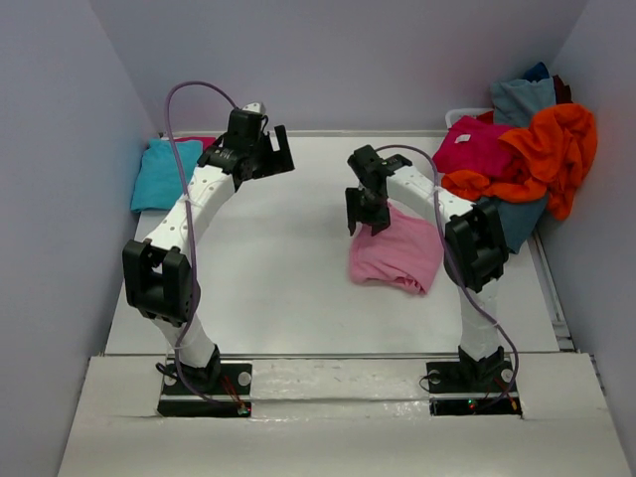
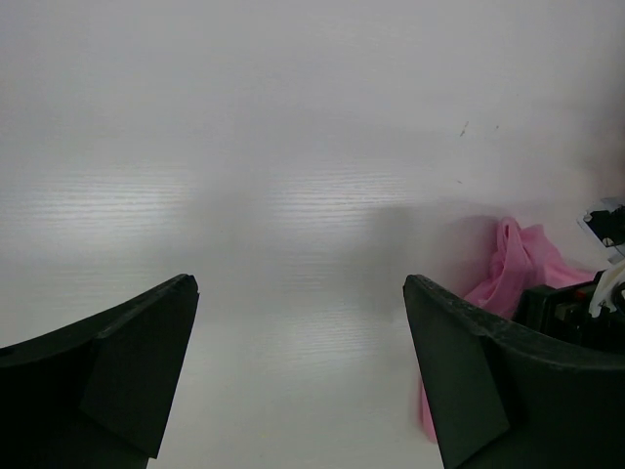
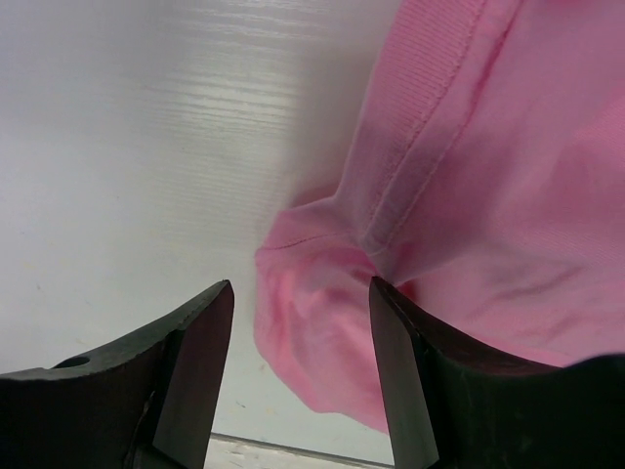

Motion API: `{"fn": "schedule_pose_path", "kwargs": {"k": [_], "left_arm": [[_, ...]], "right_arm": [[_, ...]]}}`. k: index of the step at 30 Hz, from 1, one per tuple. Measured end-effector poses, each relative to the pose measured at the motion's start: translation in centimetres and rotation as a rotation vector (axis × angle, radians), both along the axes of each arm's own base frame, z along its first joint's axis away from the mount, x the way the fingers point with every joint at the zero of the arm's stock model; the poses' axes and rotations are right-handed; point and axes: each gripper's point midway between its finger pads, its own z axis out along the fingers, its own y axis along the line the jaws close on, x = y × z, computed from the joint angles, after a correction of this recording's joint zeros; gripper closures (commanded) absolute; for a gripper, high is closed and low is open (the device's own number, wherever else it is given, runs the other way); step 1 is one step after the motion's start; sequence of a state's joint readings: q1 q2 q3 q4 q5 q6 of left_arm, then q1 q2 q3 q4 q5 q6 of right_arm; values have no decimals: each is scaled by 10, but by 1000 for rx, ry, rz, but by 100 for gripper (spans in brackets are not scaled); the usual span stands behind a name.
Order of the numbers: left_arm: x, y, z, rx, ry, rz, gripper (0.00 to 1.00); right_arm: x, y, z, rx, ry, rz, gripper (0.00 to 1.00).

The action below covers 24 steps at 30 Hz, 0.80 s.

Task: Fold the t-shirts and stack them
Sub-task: Flatten out the crumpled T-shirt at the center of the board.

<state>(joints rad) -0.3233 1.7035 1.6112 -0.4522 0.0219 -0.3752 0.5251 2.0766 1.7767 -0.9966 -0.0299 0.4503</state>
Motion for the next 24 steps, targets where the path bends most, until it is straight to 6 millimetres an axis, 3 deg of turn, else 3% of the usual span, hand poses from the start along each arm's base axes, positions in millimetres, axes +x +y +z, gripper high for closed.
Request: {"fn": "schedule_pose_path", "kwargs": {"k": [9,14,18,19,24], "left_arm": [[-3,-2,-6,-4,16,-11,1],[-3,-3,-6,-8,17,-15,1],[-3,-3,-5,-9,17,-17,1],[-3,-3,-5,-10,17,-18,1],[-4,-4,-6,-11,18,-20,1]], "right_arm": [[10,-28,0,-146,-63,-94,35],[12,-31,-1,-164,-71,-117,37],[13,-30,-11,-172,-54,-124,49],[14,-30,-15,-175,-46,-125,60],[14,-26,-42,-189,3,-118,83]]}}
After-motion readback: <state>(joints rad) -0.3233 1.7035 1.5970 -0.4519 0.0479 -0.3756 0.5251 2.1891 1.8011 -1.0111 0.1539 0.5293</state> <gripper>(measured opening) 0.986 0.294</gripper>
